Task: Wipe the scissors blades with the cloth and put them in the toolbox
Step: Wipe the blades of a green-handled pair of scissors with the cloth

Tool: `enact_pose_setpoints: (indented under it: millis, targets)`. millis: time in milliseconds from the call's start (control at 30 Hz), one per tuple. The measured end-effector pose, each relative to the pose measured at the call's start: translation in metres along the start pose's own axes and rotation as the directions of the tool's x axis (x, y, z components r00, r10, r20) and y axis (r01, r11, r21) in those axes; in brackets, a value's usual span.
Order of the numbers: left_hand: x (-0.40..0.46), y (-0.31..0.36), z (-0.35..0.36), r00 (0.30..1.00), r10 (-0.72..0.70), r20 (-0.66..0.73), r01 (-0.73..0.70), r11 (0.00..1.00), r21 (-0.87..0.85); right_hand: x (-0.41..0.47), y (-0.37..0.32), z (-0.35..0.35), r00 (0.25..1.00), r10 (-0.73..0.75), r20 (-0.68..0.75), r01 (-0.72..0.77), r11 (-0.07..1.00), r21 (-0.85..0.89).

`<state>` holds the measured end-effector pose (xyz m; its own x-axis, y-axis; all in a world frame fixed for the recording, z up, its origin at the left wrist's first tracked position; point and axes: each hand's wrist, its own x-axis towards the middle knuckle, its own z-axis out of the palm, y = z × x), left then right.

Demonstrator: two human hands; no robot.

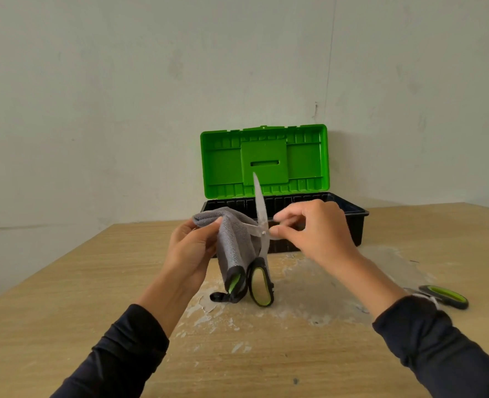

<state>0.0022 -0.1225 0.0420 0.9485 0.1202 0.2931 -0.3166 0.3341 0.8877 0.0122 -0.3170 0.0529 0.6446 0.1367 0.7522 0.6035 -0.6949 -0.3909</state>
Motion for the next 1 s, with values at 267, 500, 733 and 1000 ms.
enact_pose_setpoints:
  millis: [267,500,733,1000]
  targets:
    - [0.006,-0.003,-0.005,0.977,-0.101,-0.188,0.071,0.984,-0.161,-0.016,-0.004,0.027,0.974,-0.029,-0.225,-0.036,0.960,-0.278]
    - [-0.002,-0.009,0.005,0.985,-0.078,-0.154,0.056,0.988,-0.145,-0.014,-0.010,0.038,0.863,0.501,-0.069,-0.454,0.828,0.328]
    - [-0.005,-0.019,0.013,0.996,-0.046,-0.074,0.038,0.994,-0.101,-0.015,-0.013,0.037,0.783,0.622,-0.008,-0.499,0.636,0.589]
    - [-0.002,-0.011,0.003,0.999,-0.047,0.025,0.049,0.996,-0.080,0.002,-0.003,0.008,0.824,0.564,0.056,-0.481,0.644,0.594]
